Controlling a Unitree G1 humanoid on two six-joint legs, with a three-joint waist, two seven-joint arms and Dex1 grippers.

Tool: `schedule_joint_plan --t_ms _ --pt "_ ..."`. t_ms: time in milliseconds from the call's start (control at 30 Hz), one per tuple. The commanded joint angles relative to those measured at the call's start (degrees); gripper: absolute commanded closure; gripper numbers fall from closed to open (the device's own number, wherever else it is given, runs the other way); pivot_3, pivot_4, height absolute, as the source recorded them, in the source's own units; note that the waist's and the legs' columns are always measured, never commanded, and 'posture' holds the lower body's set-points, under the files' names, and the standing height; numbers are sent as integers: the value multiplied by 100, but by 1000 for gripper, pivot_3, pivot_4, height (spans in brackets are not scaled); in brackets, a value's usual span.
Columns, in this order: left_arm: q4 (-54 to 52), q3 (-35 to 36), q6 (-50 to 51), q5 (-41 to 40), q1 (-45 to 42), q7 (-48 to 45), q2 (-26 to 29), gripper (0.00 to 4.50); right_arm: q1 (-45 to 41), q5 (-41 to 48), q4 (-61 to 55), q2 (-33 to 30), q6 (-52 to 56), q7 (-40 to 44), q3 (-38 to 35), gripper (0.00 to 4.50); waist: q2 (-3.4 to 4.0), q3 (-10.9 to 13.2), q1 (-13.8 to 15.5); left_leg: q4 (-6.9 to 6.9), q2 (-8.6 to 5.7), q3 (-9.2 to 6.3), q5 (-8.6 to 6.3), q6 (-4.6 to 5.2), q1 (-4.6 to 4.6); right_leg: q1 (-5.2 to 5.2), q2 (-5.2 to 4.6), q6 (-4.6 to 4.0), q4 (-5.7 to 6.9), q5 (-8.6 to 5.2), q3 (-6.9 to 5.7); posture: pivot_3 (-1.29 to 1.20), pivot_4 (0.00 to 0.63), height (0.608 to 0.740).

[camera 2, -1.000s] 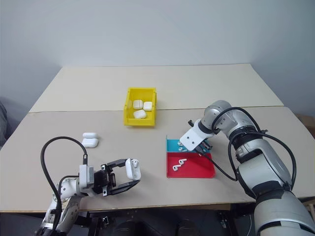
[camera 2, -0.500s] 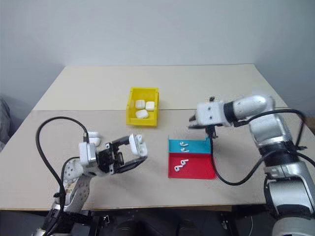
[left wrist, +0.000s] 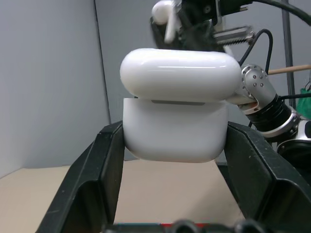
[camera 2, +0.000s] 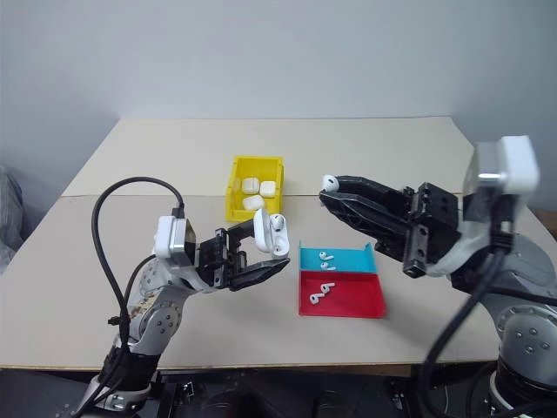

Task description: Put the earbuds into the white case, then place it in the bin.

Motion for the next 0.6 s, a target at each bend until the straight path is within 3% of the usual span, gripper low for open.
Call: schedule_joint_plan --t_ms 33,267,600 --pt "-307 14 77 -115 -111 -52 -23 1507 154 233 -359 -6 -167 -211 155 3623 0 0 8 0 -1 0 0 1 -1 0 0 0 -1 0 0 0 150 740" --pt "-534 58 162 -212 -44 -89 -35 1507 217 -22 -334 93 -291 -198 768 3623 0 0 9 2 -1 0 0 1 -1 2 0 2 -2 0 -1 0 150 740" --pt "-617 52 150 -165 38 -14 -56 1507 415 -309 -314 -154 -368 254 953 3623 0 0 15 2 -2 -2 -1 1 -3 2 0 3 -5 0 -1 0 150 740"
